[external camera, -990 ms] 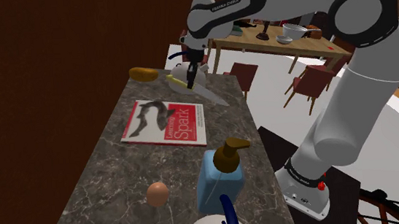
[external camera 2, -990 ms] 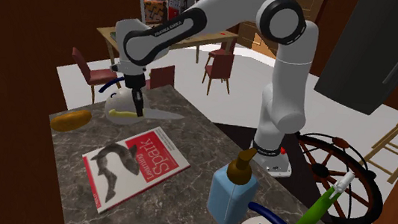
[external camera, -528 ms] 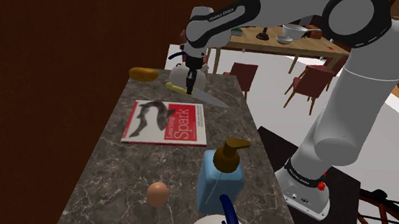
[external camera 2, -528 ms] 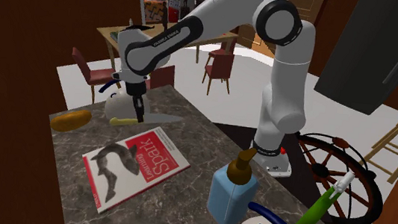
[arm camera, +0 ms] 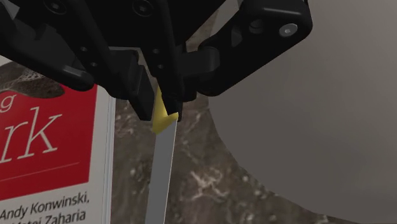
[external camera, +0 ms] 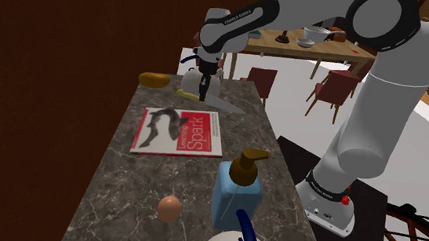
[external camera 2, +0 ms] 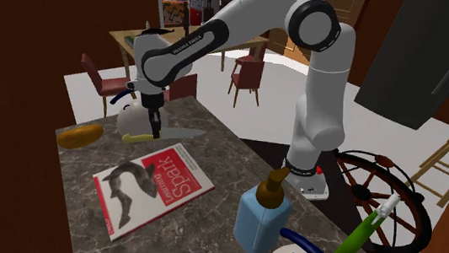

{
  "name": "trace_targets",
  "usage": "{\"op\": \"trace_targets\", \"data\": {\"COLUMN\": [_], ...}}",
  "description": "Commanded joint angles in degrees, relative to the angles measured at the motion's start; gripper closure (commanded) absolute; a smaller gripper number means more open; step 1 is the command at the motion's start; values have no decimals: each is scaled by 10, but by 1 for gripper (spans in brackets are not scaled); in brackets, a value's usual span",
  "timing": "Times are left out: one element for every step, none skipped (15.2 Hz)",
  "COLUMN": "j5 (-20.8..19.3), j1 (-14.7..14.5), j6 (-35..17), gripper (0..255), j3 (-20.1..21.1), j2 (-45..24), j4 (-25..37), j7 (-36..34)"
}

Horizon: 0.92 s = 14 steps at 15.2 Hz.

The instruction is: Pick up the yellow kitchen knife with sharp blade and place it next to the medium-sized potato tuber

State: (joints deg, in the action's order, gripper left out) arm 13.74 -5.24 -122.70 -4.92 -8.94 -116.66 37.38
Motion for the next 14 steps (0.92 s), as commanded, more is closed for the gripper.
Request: {"op": "trace_targets", "data": {"j5": [0, 0, 1, 0, 0, -1, 1, 0, -3, -7, -9, -12, -12, -12], "j1": [0, 0, 2, 5, 7, 9, 6, 0, 2, 4, 5, 6, 6, 6], "j6": [4, 4, -2, 6, 12, 11, 0, 4, 22, 39, 57, 71, 71, 71], "gripper": [255, 255, 0, 0, 0, 0, 0, 0, 0, 0, 0, 0, 0, 0], "j3": [0, 0, -2, -4, -5, -6, -4, 1, -1, -3, -4, -5, -5, -5], "j2": [-16, -16, -15, -16, -21, -18, -15, -16, -8, -1, 6, 10, 10, 10], "j4": [-5, -5, -13, -4, 7, 1, -11, -5, 5, 16, 27, 36, 36, 36], "j7": [0, 0, 6, 9, 10, 14, 12, 0, -2, -4, -6, -7, -7, -7]}}
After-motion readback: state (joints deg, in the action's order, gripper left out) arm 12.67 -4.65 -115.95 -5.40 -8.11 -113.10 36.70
